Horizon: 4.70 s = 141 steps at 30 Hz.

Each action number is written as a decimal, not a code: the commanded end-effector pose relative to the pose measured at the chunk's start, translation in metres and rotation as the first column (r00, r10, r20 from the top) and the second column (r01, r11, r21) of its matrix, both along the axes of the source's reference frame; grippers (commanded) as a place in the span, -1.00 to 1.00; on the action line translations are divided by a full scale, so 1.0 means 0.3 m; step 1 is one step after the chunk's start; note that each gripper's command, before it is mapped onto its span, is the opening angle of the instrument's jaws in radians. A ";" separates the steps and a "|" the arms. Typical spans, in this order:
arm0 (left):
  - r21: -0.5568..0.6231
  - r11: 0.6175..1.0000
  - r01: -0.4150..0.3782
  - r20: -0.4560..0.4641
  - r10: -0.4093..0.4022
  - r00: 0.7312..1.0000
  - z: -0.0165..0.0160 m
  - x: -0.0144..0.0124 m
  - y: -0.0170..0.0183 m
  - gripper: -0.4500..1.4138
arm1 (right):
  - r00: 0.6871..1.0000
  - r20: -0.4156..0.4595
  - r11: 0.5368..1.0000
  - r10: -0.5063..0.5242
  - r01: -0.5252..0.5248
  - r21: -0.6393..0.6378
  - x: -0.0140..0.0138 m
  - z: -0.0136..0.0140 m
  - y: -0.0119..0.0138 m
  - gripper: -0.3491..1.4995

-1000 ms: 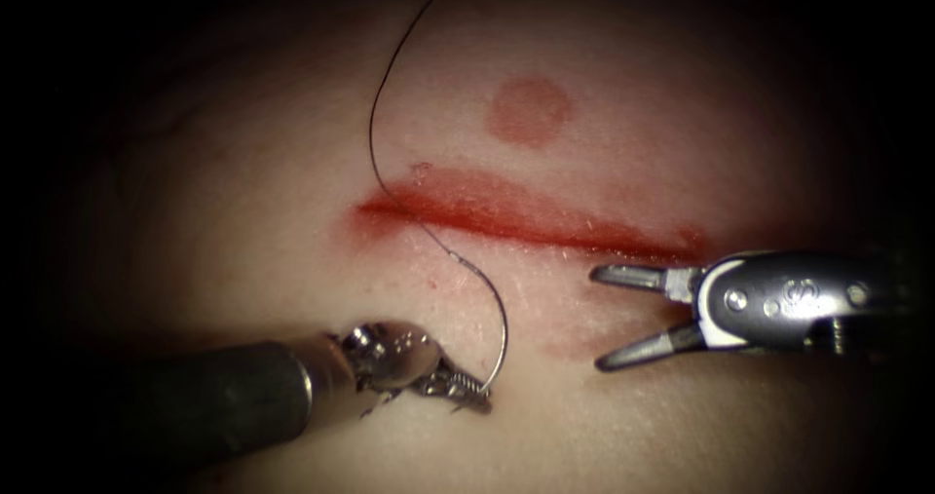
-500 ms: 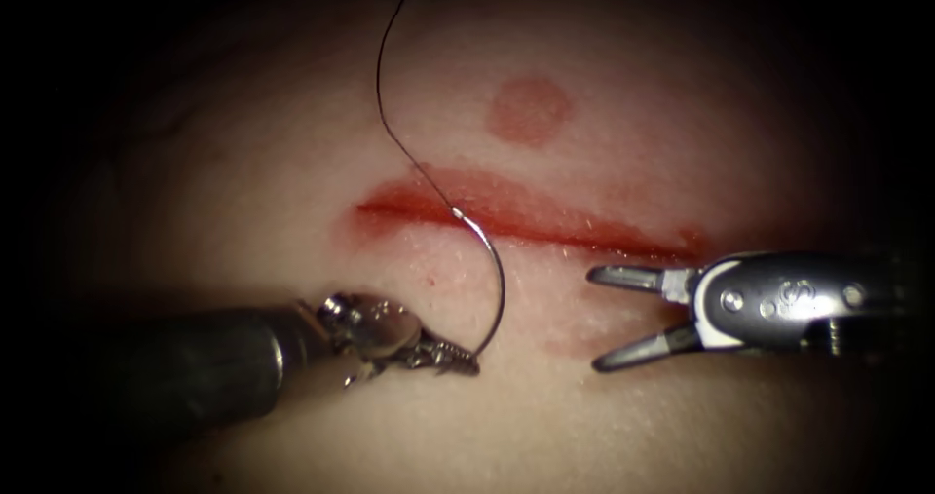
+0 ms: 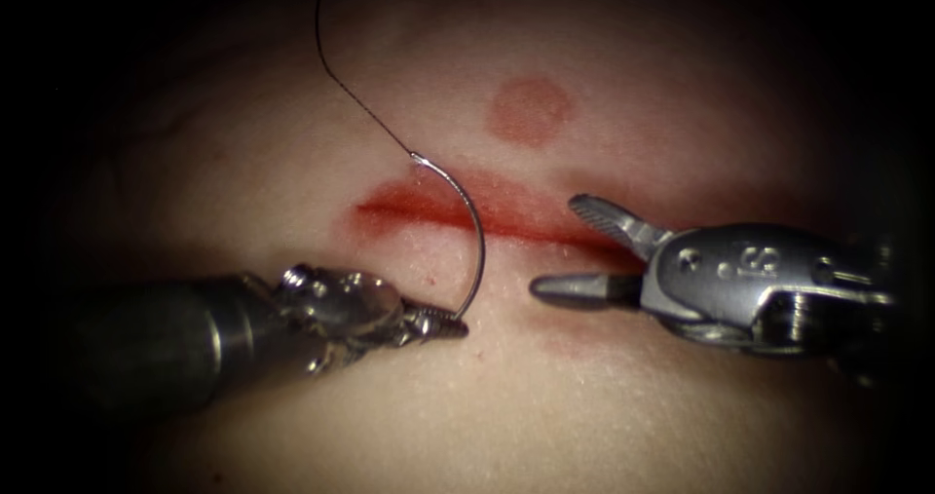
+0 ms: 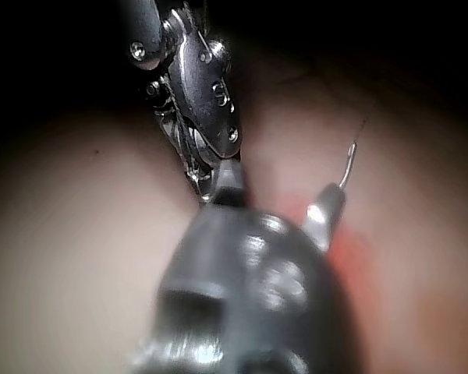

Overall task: Wound Closure
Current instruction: Hand the needle over to the right gripper.

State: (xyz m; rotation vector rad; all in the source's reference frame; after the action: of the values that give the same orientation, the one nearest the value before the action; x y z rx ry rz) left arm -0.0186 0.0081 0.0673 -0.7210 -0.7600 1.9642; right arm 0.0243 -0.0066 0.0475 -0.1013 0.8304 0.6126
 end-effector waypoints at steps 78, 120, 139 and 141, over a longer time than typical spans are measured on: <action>-0.422 0.873 -0.244 -0.417 0.053 0.907 -0.010 -0.0014 -0.001 -0.89 | 0.946 0.316 0.987 0.074 -0.115 0.112 0.0294 0.0320 0.0023 0.40; -0.465 0.807 -0.364 -0.547 0.062 0.835 -0.013 -0.0033 -0.003 -0.89 | 0.948 0.292 0.971 0.127 -0.178 0.157 0.0257 0.0485 0.0056 0.42; -0.462 0.804 -0.373 -0.551 0.069 0.832 -0.013 -0.0034 -0.003 -0.89 | 0.958 0.233 0.970 0.165 -0.201 0.140 0.0232 0.0392 0.0056 -1.00; -0.464 0.794 -0.393 -0.555 0.084 0.827 -0.013 -0.0034 -0.003 -0.79 | 0.959 0.228 0.970 0.169 -0.203 0.135 0.0229 0.0386 0.0059 -1.00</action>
State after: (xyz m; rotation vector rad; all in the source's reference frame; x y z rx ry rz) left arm -0.0190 0.0074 0.0627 -0.3854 0.0852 2.5138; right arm 0.0307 -0.0045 0.0585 -0.1022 0.5624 0.8290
